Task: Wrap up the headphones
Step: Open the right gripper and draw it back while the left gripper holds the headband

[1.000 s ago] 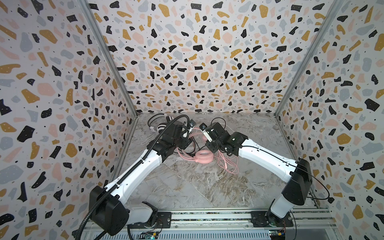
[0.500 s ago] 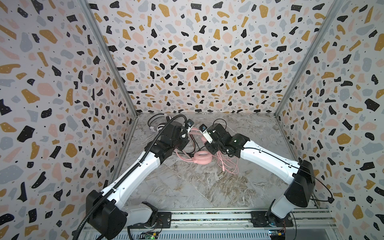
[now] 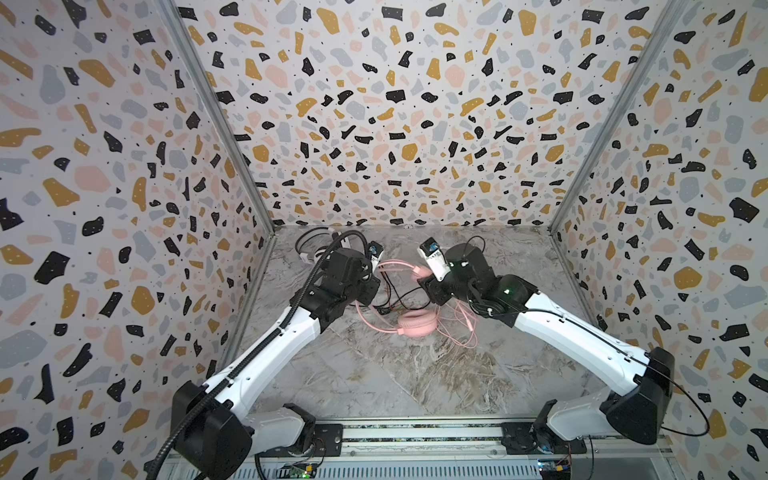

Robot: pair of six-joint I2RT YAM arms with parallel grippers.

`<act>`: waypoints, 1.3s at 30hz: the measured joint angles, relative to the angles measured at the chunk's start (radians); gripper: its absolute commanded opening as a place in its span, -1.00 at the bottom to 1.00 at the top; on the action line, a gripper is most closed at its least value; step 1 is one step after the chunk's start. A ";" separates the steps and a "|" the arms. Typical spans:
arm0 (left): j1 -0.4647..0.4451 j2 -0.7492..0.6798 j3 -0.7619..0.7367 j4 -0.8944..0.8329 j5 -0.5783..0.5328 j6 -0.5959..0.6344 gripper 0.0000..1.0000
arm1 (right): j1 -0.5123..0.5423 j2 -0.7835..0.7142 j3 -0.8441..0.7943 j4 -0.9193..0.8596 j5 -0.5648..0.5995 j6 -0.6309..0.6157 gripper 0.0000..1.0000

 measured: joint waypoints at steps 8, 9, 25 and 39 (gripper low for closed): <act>0.010 -0.050 -0.048 0.100 0.146 -0.076 -1.00 | -0.165 -0.142 -0.159 0.134 -0.288 0.049 0.25; 0.013 -0.062 -0.063 0.111 0.169 -0.087 -1.00 | -0.184 -0.153 -0.174 0.143 -0.323 0.053 0.25; 0.154 -0.108 -0.126 0.008 0.083 -0.140 -1.00 | -0.447 -0.290 -0.249 0.277 -0.523 0.232 0.40; 0.225 -0.100 -0.074 -0.050 0.136 -0.293 -1.00 | -0.525 -0.134 -0.419 0.290 -0.578 0.155 0.40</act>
